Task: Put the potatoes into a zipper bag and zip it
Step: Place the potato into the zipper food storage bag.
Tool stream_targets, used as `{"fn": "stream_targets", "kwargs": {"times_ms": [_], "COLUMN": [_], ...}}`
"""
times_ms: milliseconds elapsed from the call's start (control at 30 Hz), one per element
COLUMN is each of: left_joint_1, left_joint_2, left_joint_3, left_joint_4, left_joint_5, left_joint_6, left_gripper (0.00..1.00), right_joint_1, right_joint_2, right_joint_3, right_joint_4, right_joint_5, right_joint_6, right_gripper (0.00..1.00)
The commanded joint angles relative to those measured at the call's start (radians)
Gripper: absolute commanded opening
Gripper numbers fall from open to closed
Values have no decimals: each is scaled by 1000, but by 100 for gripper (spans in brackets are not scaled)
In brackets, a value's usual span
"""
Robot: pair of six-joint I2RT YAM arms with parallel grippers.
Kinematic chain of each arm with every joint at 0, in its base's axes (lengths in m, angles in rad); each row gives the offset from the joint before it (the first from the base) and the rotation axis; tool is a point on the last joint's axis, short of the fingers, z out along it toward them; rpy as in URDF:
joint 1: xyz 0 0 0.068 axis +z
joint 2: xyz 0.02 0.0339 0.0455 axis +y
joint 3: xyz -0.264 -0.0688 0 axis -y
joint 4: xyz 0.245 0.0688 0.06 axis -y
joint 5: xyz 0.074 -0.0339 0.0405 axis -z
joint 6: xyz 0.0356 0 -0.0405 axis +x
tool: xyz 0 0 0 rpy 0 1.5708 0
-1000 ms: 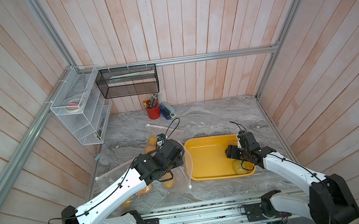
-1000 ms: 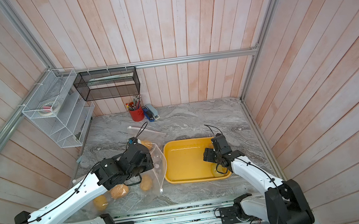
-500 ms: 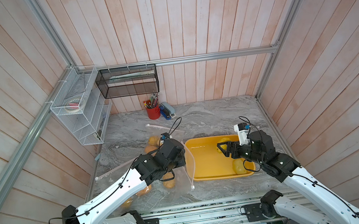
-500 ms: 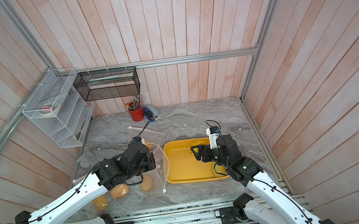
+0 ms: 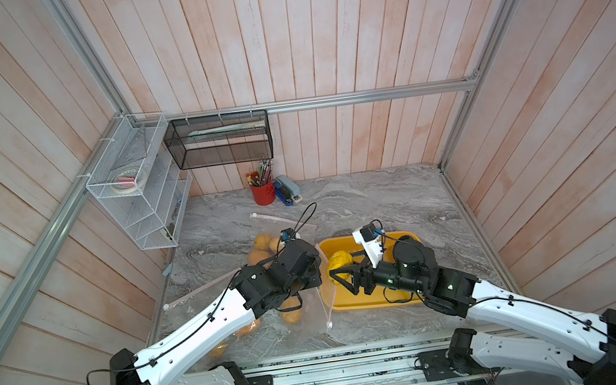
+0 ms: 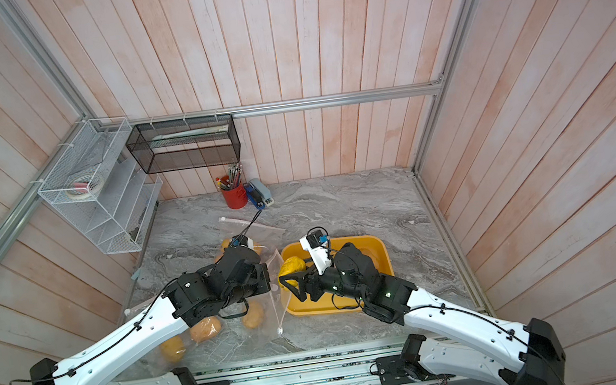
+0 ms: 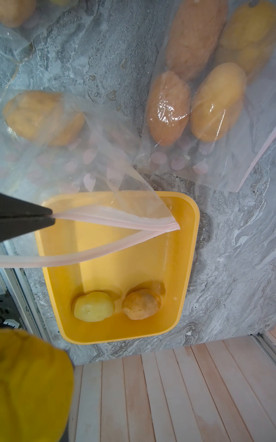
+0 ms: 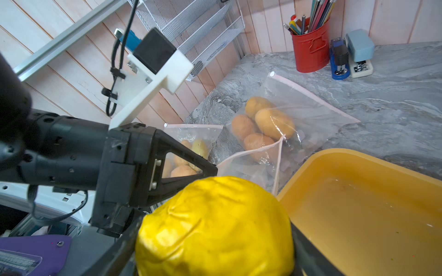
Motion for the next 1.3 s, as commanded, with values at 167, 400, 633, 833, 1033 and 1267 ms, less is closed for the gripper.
{"fn": "stream_targets", "kwargs": {"times_ms": [167,400,633,833,1033,1267], "left_joint_1": [-1,-2,-1,-1,-1,0], "left_joint_2": [-15,-34,-57,-66,-66,-69], "left_joint_3": [-2,2,1,3,3,5], "left_joint_4": [-23,-34,-41,-42,-44,-47], "left_joint_5": [-25,-33,-45,-50,-52,-54], "left_joint_6": [11,5,-4,-9,-10,-12], "left_gripper": [0,0,0,0,0,0], "right_joint_1": [35,36,36,53,83,93], "right_joint_2": [147,203,227,265,305,335], "right_joint_3": [33,43,46,77,128,165], "right_joint_4": [112,98,66,7,-83,-171], "right_joint_5": [17,26,60,121,245,348], "right_joint_6": [-72,-75,-68,-61,-44,-13], "right_gripper": [36,36,39,54,68,77]}}
